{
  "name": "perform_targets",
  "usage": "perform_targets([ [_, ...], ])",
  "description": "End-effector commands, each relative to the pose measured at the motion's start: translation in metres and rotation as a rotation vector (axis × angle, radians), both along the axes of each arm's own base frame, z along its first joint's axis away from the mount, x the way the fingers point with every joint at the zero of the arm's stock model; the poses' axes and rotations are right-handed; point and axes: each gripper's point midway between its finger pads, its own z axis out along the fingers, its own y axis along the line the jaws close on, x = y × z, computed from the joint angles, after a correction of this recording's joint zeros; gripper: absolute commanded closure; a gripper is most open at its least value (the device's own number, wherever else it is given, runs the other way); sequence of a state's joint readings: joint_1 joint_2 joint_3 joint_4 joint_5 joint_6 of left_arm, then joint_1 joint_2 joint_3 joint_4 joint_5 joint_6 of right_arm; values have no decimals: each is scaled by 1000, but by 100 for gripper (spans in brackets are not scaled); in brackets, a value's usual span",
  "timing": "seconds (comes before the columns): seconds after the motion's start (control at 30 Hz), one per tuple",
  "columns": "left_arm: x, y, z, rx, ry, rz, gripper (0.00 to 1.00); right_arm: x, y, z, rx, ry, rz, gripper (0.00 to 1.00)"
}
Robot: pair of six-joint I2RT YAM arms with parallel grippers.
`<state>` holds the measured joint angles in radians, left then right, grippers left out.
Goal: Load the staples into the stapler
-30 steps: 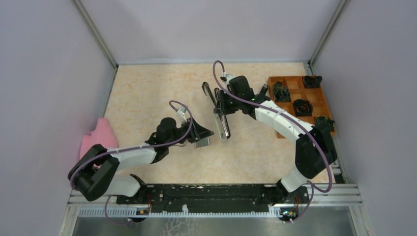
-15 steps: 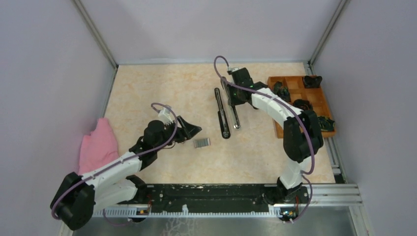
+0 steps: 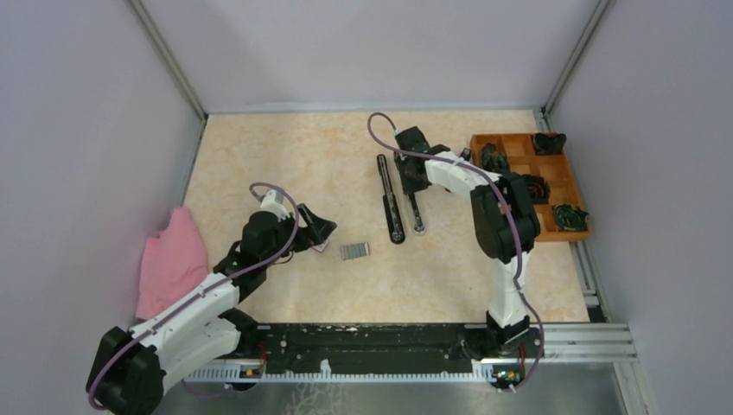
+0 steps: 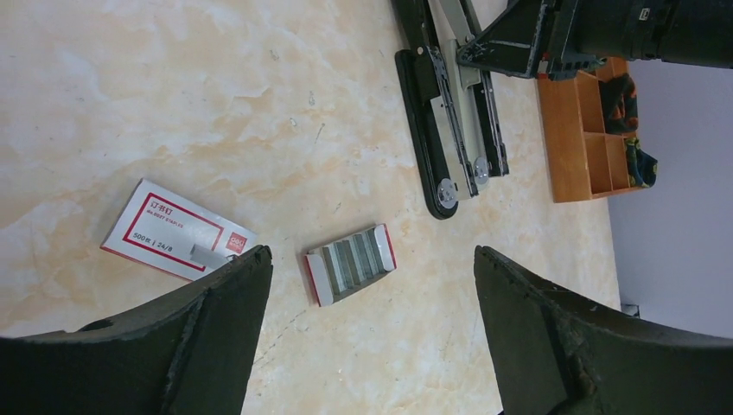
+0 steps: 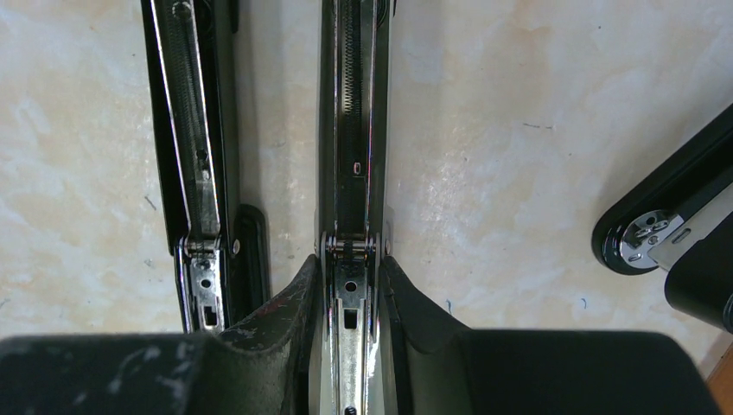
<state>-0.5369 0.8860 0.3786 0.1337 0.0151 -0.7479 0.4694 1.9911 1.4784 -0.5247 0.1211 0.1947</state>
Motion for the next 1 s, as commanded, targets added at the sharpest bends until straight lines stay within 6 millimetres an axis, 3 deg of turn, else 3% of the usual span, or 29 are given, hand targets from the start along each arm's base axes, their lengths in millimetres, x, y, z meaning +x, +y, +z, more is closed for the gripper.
perform_targets([
  [0.0, 1, 1, 4, 9, -12, -9, 8, 32, 4, 24, 15, -96, -52, 100],
  [0.07, 1, 1, 4, 8, -11, -9, 8, 32, 5, 22, 15, -85, -52, 100],
  [0.3, 3, 3, 5, 11, -17, -5, 5, 27, 5, 43, 44, -109, -62, 63],
  [0.47, 3, 2, 5, 10, -12, -13, 5, 26, -3, 67, 48, -168, -91, 49],
  [0.67, 3, 3, 5, 10, -13, -15, 4, 32, -38, 93, 15, -245, -182, 43],
  [0.97, 2, 8, 0, 23, -4, -5, 4, 50, -107, 87, 19, -255, -357, 38],
])
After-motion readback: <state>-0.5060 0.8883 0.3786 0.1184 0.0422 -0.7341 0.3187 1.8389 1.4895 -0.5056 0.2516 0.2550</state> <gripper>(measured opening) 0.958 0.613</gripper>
